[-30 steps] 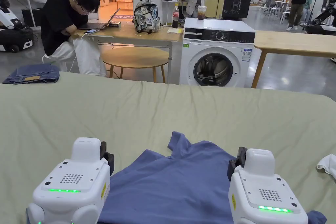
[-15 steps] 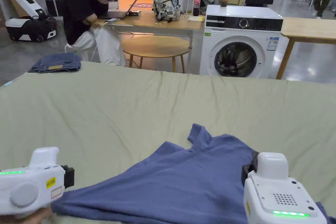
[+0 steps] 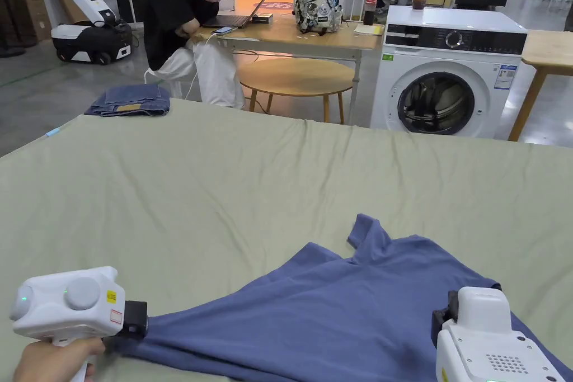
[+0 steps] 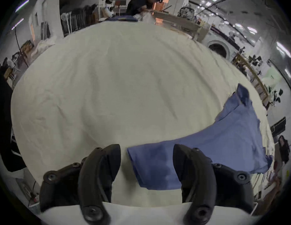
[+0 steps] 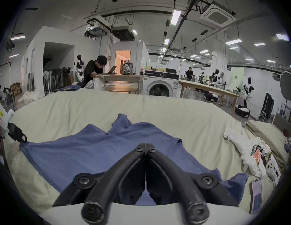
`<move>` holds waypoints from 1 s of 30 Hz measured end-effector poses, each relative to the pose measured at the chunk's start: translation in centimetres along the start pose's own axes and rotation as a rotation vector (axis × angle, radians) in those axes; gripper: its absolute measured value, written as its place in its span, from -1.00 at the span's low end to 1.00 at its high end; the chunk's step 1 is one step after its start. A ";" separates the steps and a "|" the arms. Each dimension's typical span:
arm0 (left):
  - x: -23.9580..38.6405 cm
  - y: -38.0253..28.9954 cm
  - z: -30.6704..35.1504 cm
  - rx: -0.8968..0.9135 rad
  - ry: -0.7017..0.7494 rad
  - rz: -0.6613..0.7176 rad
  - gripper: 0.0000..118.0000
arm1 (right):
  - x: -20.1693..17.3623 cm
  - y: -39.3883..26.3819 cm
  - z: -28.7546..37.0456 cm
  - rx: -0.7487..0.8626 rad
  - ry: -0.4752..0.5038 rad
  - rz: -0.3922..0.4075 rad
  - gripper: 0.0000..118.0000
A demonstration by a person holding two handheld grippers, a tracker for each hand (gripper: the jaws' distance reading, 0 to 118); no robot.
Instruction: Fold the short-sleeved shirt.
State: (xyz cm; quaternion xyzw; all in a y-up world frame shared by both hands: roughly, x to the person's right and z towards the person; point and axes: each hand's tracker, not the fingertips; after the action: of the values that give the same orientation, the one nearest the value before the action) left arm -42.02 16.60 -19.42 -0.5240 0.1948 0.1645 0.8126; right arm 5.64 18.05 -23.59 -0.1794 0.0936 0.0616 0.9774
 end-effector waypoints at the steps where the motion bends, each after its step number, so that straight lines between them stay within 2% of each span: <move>1: 0.3 -0.4 -0.1 0.016 0.015 -0.003 0.14 | 0.0 0.0 -0.1 -0.005 0.001 0.002 -1.00; 5: 1.9 -0.8 0.2 0.083 0.063 -0.045 -0.04 | 0.3 -0.5 -0.9 -0.016 0.002 0.005 -1.00; 6: 2.3 -0.9 0.3 0.091 0.065 -0.059 -0.21 | 0.1 -0.5 -0.8 -0.019 0.001 0.006 -1.00; 9: 2.2 -0.2 0.1 0.092 -0.013 -0.099 -0.96 | 0.2 -0.7 -1.4 -0.036 0.010 0.009 -1.00; 10: 2.2 -0.3 0.1 0.097 0.016 -0.092 -1.00 | 0.3 -0.8 -1.8 -0.041 0.012 0.008 -1.00; 14: 0.9 -0.4 0.7 0.130 -0.038 -0.064 -1.00 | 1.7 0.0 -3.8 -0.078 0.027 -0.002 -1.00; 21: -0.8 -0.4 0.8 0.182 -0.086 -0.018 -1.00 | 5.7 4.4 -14.0 -0.287 0.107 -0.015 -0.98; 25: -1.1 -0.4 -0.1 0.170 -0.090 -0.006 -1.00 | 6.5 6.6 -20.9 -0.391 0.134 0.030 -0.03; 26: -1.1 -0.4 -0.2 0.169 -0.089 -0.002 -1.00 | 7.0 6.9 -22.9 -0.394 0.126 0.050 0.13; 28: -0.9 -0.8 -0.4 0.167 -0.086 0.000 -1.00 | 7.2 7.5 -25.7 -0.417 0.129 0.081 0.33; 30: -0.8 -0.8 -0.5 0.169 -0.085 -0.001 -1.00 | 7.1 7.8 -27.6 -0.466 0.148 0.105 0.33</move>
State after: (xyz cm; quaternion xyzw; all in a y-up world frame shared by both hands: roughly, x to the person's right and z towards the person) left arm -42.42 15.77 -18.56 -0.4462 0.1730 0.1691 0.8616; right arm 6.90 15.91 -52.97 -0.3991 0.1572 0.1191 0.8955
